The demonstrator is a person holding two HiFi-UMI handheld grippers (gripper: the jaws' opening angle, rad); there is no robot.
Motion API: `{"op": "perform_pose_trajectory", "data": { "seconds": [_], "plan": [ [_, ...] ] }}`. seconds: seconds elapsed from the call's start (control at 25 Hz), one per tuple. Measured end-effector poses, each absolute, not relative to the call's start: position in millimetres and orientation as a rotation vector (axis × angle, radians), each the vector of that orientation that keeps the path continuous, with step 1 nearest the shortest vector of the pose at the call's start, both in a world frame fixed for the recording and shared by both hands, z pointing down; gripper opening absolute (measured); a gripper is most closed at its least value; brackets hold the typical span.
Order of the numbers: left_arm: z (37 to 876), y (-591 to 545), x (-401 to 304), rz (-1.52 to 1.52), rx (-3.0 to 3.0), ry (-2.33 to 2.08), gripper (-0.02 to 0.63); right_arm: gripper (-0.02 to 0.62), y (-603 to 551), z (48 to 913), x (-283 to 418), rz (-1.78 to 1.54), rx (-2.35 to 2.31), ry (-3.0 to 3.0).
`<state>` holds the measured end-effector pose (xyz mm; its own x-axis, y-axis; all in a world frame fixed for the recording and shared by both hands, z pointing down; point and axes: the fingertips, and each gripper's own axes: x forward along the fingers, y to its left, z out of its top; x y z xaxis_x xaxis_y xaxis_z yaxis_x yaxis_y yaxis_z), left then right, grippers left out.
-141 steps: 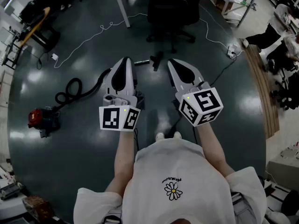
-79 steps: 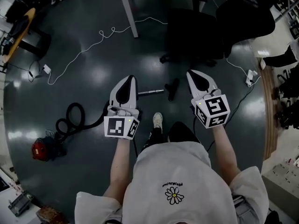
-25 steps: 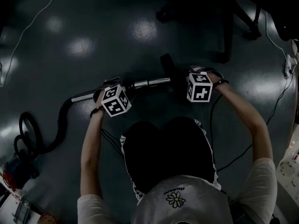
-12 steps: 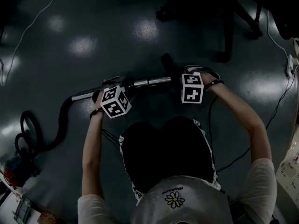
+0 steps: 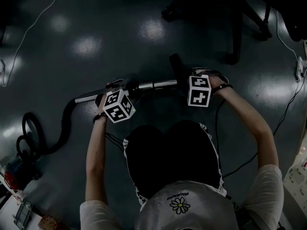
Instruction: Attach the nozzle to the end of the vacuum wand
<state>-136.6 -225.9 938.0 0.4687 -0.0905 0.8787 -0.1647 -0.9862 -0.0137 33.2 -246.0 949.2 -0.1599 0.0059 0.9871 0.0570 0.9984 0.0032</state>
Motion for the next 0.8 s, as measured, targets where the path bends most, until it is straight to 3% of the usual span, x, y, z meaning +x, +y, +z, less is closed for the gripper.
{"op": "perform_pose_trajectory", "data": {
  "seconds": [0.8],
  "plan": [
    [944.4,-227.7,-132.3,1.741,2.596,-0.157,0.175,0.179,-245.6,913.6,30.8,-0.081,0.060,-1.836]
  ]
}}
